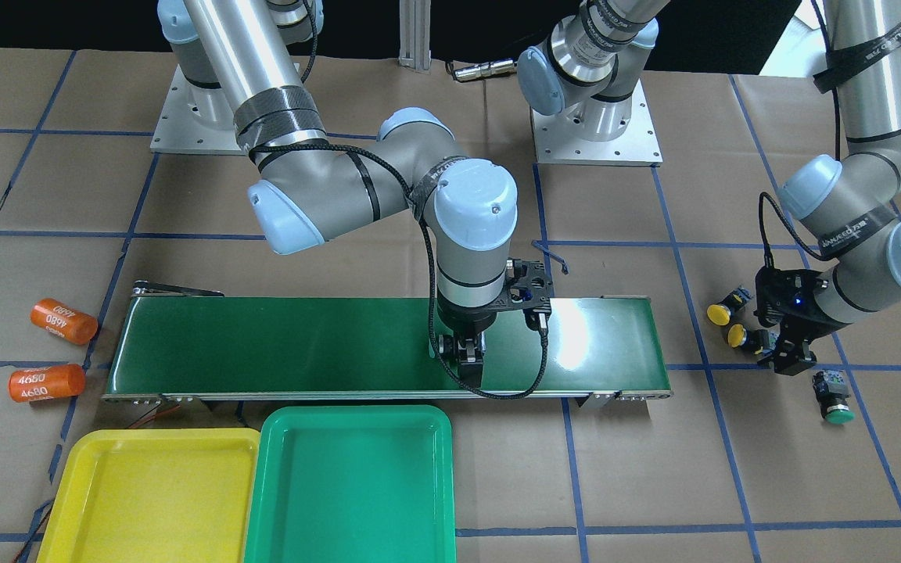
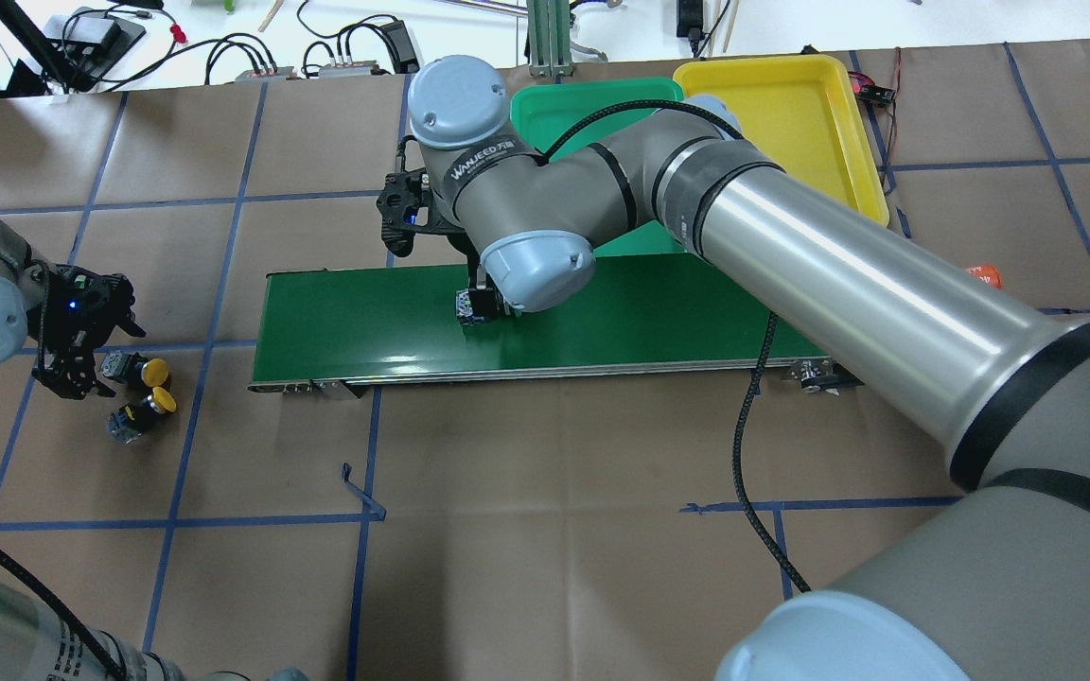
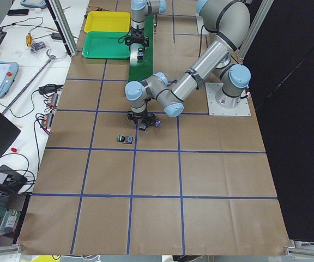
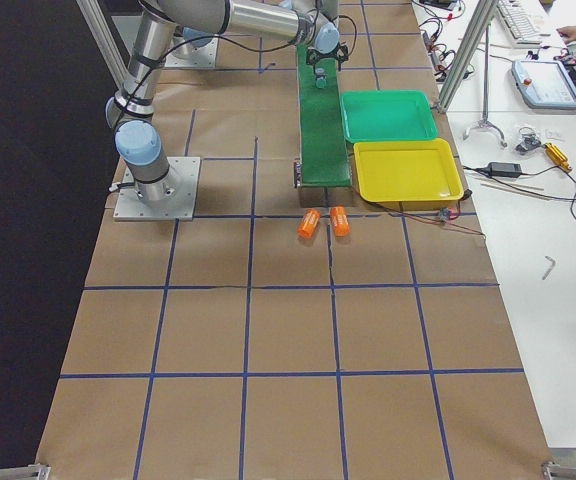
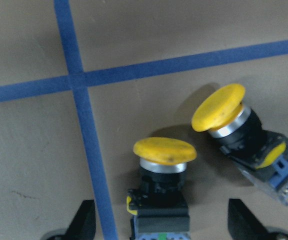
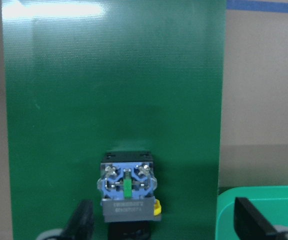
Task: Sort buttons by color to trays
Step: 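Grasp the green button with the right gripper while the left grasps a yellow one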
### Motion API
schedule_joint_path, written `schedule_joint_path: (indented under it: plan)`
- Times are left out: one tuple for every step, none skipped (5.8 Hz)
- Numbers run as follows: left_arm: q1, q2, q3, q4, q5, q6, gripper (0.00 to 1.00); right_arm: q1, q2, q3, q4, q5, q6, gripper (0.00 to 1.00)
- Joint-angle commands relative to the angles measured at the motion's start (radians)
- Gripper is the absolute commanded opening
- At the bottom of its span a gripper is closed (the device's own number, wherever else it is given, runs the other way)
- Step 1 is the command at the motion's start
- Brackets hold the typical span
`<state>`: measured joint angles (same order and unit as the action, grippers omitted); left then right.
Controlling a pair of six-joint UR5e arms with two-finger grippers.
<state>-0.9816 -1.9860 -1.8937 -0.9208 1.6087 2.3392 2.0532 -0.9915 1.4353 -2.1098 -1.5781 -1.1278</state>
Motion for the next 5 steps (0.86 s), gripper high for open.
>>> schedule_joint_path:
  plan:
    - [0.0,-0.004,-0.005,0.014,0.005,0.003,0.27,-0.045,-0.022,0.075,0.001,-0.01,-0.032,1.0]
    - [0.0,0.001,-0.007,0.014,0.005,0.006,0.11,-0.082,-0.06,0.123,0.004,-0.008,-0.04,1.0]
    - [-0.006,0.018,0.001,0.016,0.008,-0.003,0.06,-0.105,-0.081,0.17,0.002,-0.005,-0.04,0.93]
    - [-0.021,0.047,0.014,0.004,0.016,-0.052,0.05,-0.119,-0.097,0.184,0.005,-0.01,-0.04,0.63]
    - [-0.063,0.094,0.021,-0.042,0.011,-0.137,0.05,-0.126,-0.111,0.186,0.02,-0.01,-0.043,0.4]
